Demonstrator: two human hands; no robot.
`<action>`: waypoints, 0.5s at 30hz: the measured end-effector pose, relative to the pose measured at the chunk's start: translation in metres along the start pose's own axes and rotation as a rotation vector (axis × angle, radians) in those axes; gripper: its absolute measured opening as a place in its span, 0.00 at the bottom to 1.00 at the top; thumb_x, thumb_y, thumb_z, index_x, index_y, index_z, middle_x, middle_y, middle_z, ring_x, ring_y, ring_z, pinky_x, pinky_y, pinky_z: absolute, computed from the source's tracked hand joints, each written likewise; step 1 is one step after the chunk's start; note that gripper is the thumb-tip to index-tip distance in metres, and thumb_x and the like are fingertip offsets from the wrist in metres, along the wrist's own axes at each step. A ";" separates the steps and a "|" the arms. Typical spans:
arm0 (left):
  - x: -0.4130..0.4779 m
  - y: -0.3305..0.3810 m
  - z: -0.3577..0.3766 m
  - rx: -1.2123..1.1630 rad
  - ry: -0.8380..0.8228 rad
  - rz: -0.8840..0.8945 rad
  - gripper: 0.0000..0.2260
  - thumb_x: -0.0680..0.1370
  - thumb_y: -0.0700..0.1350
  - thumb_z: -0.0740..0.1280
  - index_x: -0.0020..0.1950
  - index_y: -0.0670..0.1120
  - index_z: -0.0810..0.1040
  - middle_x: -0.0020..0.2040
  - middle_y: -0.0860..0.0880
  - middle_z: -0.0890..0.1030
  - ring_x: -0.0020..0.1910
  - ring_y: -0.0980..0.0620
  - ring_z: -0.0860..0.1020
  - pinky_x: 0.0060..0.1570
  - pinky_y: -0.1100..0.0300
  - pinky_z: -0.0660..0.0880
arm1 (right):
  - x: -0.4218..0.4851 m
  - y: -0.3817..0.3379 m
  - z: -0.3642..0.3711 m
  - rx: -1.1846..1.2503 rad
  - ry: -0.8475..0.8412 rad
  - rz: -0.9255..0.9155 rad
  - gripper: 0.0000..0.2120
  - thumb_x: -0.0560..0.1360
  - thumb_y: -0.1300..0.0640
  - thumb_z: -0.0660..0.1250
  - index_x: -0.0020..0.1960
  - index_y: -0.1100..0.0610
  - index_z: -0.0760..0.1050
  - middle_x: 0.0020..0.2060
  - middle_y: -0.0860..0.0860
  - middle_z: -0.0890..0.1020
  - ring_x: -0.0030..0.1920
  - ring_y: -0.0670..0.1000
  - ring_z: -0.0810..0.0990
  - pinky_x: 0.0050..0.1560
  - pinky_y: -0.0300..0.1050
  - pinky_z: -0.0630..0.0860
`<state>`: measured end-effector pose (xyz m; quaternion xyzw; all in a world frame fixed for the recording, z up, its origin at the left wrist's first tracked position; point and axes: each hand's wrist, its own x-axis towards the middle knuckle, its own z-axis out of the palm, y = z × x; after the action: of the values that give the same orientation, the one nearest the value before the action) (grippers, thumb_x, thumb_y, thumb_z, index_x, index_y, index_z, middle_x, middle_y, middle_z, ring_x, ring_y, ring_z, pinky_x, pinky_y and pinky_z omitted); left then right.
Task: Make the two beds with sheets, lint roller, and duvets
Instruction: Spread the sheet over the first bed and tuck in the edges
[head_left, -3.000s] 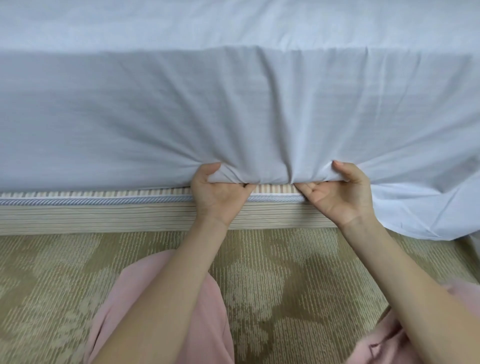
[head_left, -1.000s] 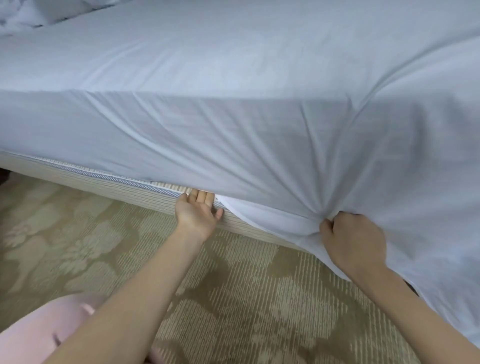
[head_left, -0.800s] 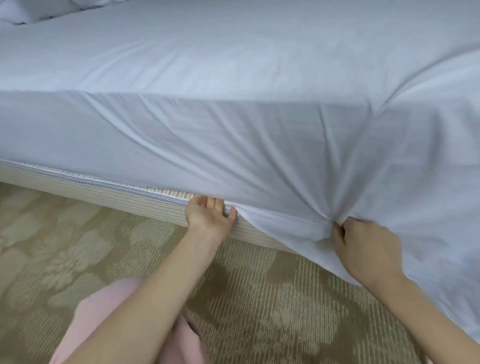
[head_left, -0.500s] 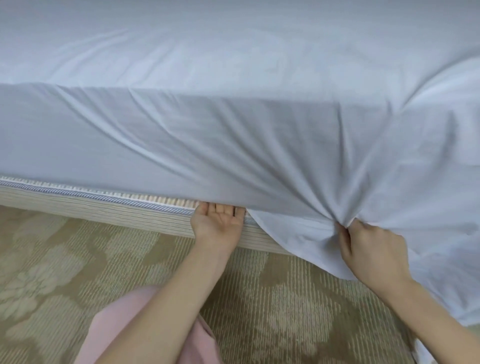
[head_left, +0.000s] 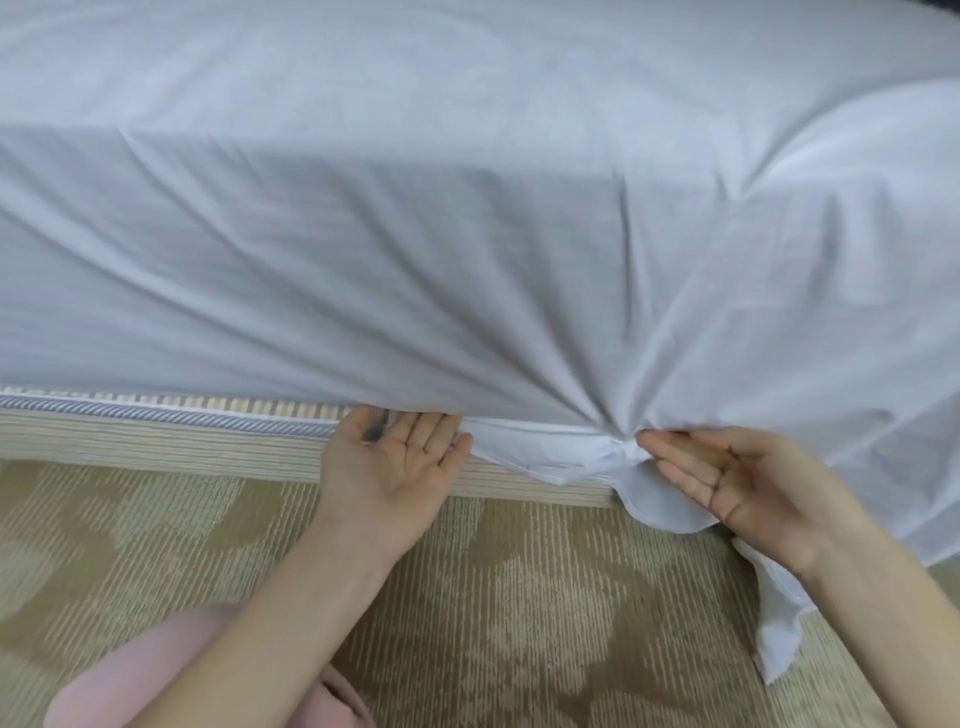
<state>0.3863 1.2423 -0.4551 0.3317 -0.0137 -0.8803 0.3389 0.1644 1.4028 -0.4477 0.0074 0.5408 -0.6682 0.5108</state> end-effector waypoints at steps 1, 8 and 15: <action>0.001 -0.005 0.001 -0.012 -0.024 -0.041 0.22 0.81 0.52 0.55 0.62 0.35 0.73 0.63 0.38 0.77 0.67 0.43 0.70 0.72 0.46 0.59 | 0.000 -0.002 -0.003 0.065 -0.017 -0.006 0.27 0.46 0.68 0.77 0.45 0.69 0.77 0.51 0.70 0.80 0.52 0.63 0.82 0.48 0.54 0.80; 0.021 -0.014 0.003 0.094 -0.047 -0.082 0.22 0.83 0.51 0.51 0.63 0.36 0.74 0.62 0.37 0.78 0.63 0.41 0.73 0.71 0.46 0.61 | 0.021 0.008 -0.002 0.281 -0.021 -0.189 0.06 0.54 0.70 0.69 0.24 0.62 0.76 0.37 0.59 0.80 0.46 0.61 0.83 0.48 0.53 0.81; 0.034 -0.012 0.010 0.168 -0.151 -0.176 0.25 0.81 0.54 0.52 0.64 0.35 0.72 0.61 0.31 0.76 0.62 0.32 0.72 0.67 0.39 0.63 | 0.022 -0.002 -0.009 0.412 -0.201 -0.198 0.24 0.53 0.69 0.70 0.49 0.64 0.77 0.58 0.62 0.79 0.61 0.65 0.77 0.59 0.62 0.73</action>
<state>0.3550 1.2293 -0.4699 0.2916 -0.0839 -0.9248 0.2294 0.1475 1.3945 -0.4620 -0.0083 0.3375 -0.8086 0.4819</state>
